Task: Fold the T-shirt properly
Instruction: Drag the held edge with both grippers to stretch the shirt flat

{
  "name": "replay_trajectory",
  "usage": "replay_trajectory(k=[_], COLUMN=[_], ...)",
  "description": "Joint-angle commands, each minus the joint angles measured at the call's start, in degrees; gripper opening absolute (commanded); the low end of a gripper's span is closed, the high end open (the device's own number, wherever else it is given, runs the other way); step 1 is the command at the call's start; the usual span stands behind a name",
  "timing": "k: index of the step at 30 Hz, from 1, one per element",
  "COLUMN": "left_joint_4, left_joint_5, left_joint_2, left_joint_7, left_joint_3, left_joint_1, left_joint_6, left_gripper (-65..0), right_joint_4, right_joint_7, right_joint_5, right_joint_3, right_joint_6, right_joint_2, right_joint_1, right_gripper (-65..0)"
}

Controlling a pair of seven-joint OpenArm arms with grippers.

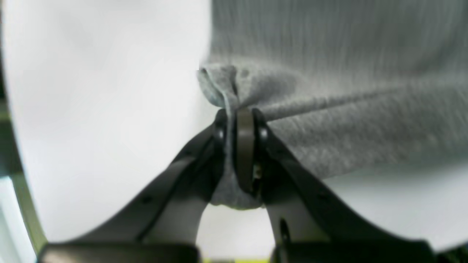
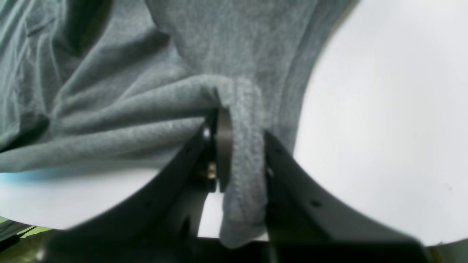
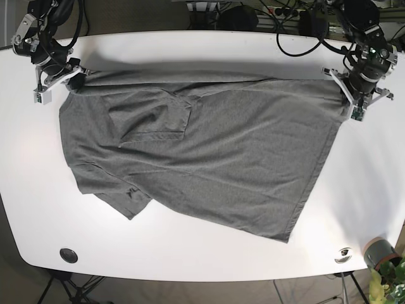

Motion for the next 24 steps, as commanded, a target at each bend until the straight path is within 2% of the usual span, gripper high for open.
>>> replay_trajectory(k=[1,7,13,19,24], left_joint_4=[0.9,-2.0,-9.8,-17.5,-23.8], left_joint_5=[0.2,0.5,0.5,0.5,0.5], left_joint_2=[-0.7,-1.0,-3.6,-3.8,-5.6], left_joint_7=[-0.5,-0.4,-0.5,-0.5,-0.6], left_joint_3=[-0.3,0.1,4.8,5.8,8.6], left_joint_1=[-2.9,-10.5,-16.9,-23.0,-27.5], left_joint_6=[0.4,0.4,0.4,0.4,0.4], left_gripper=[-65.0,-65.0,-65.0,-65.0,-65.0], right_joint_4=[1.2,0.7,0.7,0.0,-1.9], right_joint_7=[2.1,3.7,5.8,5.8,5.9], right_joint_5=[0.6,0.5,0.5,0.3,-2.1], right_joint_3=[0.4,0.4,0.4,0.3,0.3], right_joint_6=[0.12,0.12,-0.32,-0.32,-0.05], right_joint_2=[1.1,1.0,0.8,0.7,0.6], right_joint_1=[-0.1,-0.1,0.1,1.5,2.7], right_gripper=[-62.9,-62.9,-62.9,-62.9,-62.9])
